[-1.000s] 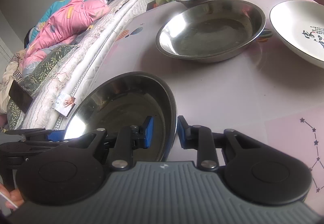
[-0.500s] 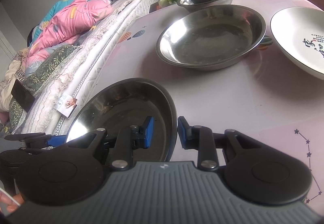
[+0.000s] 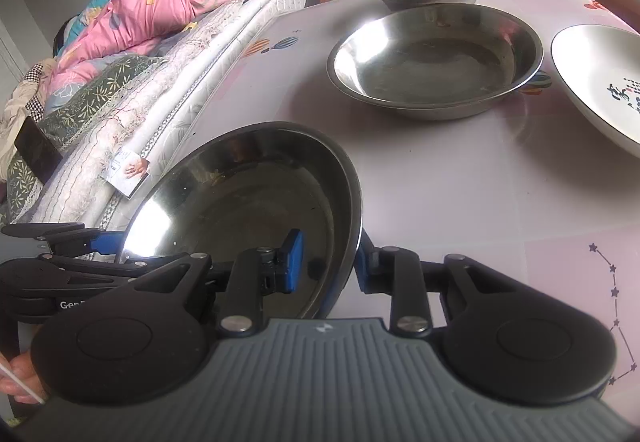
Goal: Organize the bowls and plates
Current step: 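Lift the steel plate with the right tool while the left tool lifts the steel basin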
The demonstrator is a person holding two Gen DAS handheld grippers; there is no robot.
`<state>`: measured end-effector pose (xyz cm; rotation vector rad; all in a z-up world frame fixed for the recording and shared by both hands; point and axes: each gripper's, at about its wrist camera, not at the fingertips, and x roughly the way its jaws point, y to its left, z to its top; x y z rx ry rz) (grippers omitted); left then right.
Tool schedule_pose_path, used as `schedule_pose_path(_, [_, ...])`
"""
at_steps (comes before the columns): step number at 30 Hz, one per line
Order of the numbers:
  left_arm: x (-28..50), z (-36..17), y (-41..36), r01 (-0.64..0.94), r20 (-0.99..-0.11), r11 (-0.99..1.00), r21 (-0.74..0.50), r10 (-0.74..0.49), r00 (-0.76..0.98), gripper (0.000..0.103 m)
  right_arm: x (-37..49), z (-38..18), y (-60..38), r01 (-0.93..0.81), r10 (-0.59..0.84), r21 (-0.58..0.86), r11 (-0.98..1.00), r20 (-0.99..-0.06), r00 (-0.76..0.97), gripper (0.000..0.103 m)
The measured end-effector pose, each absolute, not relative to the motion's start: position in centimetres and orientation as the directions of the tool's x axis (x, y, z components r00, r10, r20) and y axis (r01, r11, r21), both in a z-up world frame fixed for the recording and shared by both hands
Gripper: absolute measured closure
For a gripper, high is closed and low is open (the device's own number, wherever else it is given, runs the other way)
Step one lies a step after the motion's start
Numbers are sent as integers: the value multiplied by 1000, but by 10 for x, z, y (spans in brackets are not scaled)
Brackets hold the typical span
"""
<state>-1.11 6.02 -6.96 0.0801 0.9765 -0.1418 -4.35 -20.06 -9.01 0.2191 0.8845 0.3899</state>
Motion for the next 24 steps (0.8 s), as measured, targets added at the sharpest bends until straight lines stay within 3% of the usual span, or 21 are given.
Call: schedule_pose_path(24, [-11, -68, 57, 126, -828, 992, 18, -56, 558, 43, -43, -89, -199, -233, 409, 338, 912, -709, 574, 74])
